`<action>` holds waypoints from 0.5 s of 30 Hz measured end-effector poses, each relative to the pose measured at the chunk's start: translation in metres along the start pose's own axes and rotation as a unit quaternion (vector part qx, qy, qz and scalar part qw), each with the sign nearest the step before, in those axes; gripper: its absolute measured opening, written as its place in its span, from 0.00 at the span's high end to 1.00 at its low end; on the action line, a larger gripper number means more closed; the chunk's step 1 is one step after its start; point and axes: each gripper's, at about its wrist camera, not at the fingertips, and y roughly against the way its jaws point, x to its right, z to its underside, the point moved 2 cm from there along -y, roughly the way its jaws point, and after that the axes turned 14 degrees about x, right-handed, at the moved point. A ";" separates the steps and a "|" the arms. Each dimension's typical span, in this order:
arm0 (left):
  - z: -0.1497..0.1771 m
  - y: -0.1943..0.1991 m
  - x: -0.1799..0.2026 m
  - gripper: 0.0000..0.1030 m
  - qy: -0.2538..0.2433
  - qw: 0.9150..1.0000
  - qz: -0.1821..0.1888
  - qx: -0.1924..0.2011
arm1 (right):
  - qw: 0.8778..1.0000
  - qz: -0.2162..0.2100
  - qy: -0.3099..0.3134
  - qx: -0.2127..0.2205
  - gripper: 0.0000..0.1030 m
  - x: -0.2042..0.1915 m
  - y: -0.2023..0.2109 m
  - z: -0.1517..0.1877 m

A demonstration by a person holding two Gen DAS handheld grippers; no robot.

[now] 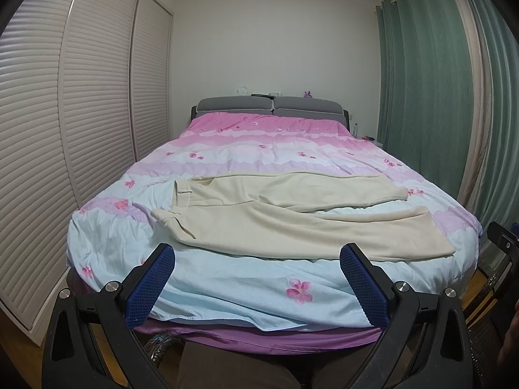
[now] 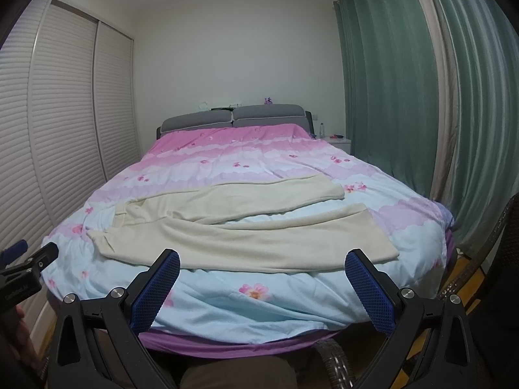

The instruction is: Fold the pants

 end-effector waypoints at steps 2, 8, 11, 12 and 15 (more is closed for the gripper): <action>0.000 0.000 0.001 0.00 -0.001 1.000 0.001 0.000 | 1.000 0.000 0.000 0.000 0.00 0.000 0.000 0.000; 0.001 0.000 0.001 0.00 -0.003 1.000 0.005 -0.002 | 1.000 -0.001 -0.001 -0.002 0.00 0.001 -0.001 0.000; 0.003 0.000 0.003 0.00 -0.005 1.000 0.007 -0.004 | 1.000 -0.001 -0.001 -0.002 0.00 0.001 0.000 0.001; 0.003 -0.001 0.004 0.00 -0.006 1.000 0.008 -0.005 | 1.000 -0.001 -0.001 -0.004 0.00 0.001 0.000 0.001; 0.005 0.001 0.008 0.00 -0.010 1.000 0.010 -0.004 | 1.000 -0.003 0.000 -0.006 0.00 0.000 -0.001 0.001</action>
